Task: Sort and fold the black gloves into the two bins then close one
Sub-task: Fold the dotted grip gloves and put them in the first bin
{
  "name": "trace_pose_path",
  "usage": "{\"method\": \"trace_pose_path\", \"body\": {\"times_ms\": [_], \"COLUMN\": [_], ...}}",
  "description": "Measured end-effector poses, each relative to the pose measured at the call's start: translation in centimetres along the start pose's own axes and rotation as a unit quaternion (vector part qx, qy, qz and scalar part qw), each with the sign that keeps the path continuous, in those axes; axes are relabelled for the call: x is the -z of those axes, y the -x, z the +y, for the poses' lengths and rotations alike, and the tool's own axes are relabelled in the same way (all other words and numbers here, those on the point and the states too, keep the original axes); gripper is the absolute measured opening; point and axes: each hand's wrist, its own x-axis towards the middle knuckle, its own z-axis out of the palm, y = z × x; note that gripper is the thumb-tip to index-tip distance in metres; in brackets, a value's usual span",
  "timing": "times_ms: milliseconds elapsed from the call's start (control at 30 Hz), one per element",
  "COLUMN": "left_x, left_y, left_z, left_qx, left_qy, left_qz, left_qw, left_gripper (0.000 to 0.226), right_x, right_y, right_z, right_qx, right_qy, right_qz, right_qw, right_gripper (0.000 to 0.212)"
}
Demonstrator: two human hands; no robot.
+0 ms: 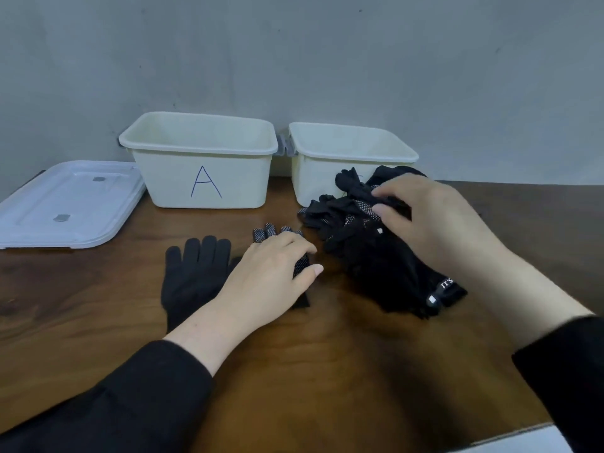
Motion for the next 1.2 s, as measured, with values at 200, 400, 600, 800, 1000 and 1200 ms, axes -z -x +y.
{"method": "trace_pose_path", "body": {"times_ms": [200,400,600,800,1000,1200], "left_x": [0.6,1.7,2.4,3.2,5.0,7.2], "left_y": [-1.5,-1.3,-0.7,-2.1,-3.1,-3.4], "left_z": [1.0,0.5,-0.2,0.5,0.6,0.2], "left_qx": [0.019,0.034,0.059,0.066,0.099,0.169], "left_qy": [0.005,-0.013,0.065,0.112,0.220,0.461], "left_qz": [0.001,0.012,0.046,0.084,0.151,0.177], "left_qw": [1.000,0.999,0.995,0.988,0.958,0.853], "left_gripper": [0.042,0.040,0.031,0.028,0.039,0.056], "right_x": [-0.9,-3.0,-0.9,1.1,2.4,1.1], "right_y": [-7.3,-10.6,-11.0,-11.5,-10.7,-8.9], "right_z": [4.0,5.2,4.9,3.6,0.9,-3.1], "right_qx": [-0.064,-0.111,-0.149,-0.118,-0.048,0.001], "right_qy": [0.134,0.128,-0.045,-0.101,-0.196,-0.383], "right_qz": [-0.148,-0.212,-0.083,0.041,0.033,-0.110], "right_qw": [0.978,0.962,0.984,0.987,0.979,0.917], "right_gripper": [0.027,0.032,0.016,0.016,0.017,0.020]}}
